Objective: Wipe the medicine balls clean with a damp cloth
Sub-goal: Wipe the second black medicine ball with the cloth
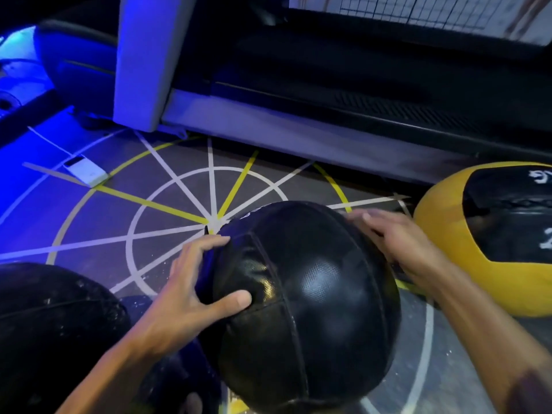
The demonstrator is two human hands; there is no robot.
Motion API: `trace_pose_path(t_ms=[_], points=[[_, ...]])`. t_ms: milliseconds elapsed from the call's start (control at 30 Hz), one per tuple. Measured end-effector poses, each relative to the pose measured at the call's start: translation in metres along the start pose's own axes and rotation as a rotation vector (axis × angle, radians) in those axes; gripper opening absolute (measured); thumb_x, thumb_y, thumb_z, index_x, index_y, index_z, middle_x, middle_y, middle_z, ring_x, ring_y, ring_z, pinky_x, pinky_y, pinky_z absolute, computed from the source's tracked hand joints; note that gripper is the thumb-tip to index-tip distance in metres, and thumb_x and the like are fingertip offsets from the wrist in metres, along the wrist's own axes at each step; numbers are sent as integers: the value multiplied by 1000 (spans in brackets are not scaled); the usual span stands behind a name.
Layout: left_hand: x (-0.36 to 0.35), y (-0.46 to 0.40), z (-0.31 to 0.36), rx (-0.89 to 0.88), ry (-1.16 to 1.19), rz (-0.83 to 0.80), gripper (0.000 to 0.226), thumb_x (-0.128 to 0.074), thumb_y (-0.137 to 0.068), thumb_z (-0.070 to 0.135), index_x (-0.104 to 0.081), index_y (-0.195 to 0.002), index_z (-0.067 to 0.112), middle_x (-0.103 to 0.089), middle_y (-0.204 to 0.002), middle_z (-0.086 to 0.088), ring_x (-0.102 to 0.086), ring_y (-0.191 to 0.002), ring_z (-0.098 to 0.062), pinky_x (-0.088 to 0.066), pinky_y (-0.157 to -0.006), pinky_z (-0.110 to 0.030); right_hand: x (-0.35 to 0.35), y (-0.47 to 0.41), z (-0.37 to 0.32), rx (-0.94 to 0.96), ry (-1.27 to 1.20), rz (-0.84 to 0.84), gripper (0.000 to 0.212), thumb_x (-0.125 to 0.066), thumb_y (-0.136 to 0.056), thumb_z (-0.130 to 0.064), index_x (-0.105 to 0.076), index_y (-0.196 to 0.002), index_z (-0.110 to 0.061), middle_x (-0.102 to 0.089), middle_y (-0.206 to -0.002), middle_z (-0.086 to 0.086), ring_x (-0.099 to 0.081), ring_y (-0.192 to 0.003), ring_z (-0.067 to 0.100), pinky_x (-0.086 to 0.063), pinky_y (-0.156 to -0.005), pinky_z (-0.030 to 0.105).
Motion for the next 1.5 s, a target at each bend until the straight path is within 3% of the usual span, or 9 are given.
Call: trace_pose_path(t_ms=[233,400,667,900,1033,1167,1300,1433,1500], points=[[-12,12,7,-102,-60,21,105,-92,-48,72,-46,-138,44,-40,-149,15,-42,-142,-21,-42,-111,-57,-112,88,-91,856,677,-525,33,-43,-105,-21,-69,-127,-17,-63,-140,-4,-50,-137,12,-32,-119,33],[-18,19,10,-65,-92,-7,109,-90,-44,76,-43,-138,48,-30,-149,28,-31,-143,-6,-43,-111,-53,-30,-6,-55,291,659,-167,27,-51,-105,-25,-73,-121,-27,-65,-136,-14,-54,-135,14,-36,-102,17],[-9,7,5,-91,-24,-22,100,-91,-51,71,-46,-138,49,-37,-152,18,-38,-145,-15,-40,-114,-55,-58,56,-70,662,411,-329,37,-45,-103,-20,-67,-134,-18,-60,-144,-11,-47,-139,2,-29,-121,25],[25,-19,-17,-50,188,-41,71,-84,-82,22,-49,-144,21,-61,-142,14,-53,-136,-8,-49,-97,-14,29,18,88,32,255,22,48,-44,-104,-13,-63,-64,-32,-60,-60,-16,-52,-63,1,-41,-69,32],[57,-23,-37,39,227,88,85,-84,-66,65,-54,-141,40,-58,-145,18,-54,-133,0,-53,-103,-29,27,36,163,-181,140,129,37,-46,-101,-12,-68,-73,-24,-67,-63,-1,-59,-62,27,-48,-61,42],[53,-23,-37,136,352,109,66,-66,-86,60,-53,-145,33,-61,-145,8,-63,-124,-6,-58,-90,-23,-7,36,171,-242,-255,207,22,-55,-104,-32,-73,-105,-19,-76,-95,3,-68,-79,11,-49,-62,16],[62,-29,-38,183,291,135,86,-79,-62,76,-55,-140,49,-62,-141,12,-57,-133,-18,-50,-103,-50,-37,25,161,-365,-552,163,30,-45,-108,-19,-71,-92,-19,-73,-77,1,-62,-66,17,-45,-52,26],[60,-30,-42,270,355,140,95,-82,-44,85,-66,-127,44,-67,-105,-15,-71,-80,-7,-61,-63,-32,-47,19,156,-409,-729,166,35,-42,-109,-18,-71,-89,-18,-75,-77,-2,-63,-67,13,-44,-64,32],[53,-34,-41,242,415,129,85,-83,-56,77,-69,-129,36,-75,-119,-8,-73,-100,-15,-63,-81,-43,-52,14,153,-400,-764,176,39,-44,-108,-18,-73,-82,-19,-70,-80,5,-59,-67,17,-39,-64,35]])
Point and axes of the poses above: each hand's wrist, its own y-axis away from the middle knuckle, its own x-axis out of the back of the hand, z = x × y, the point moved 6 cm from there along -y, towards the middle knuckle
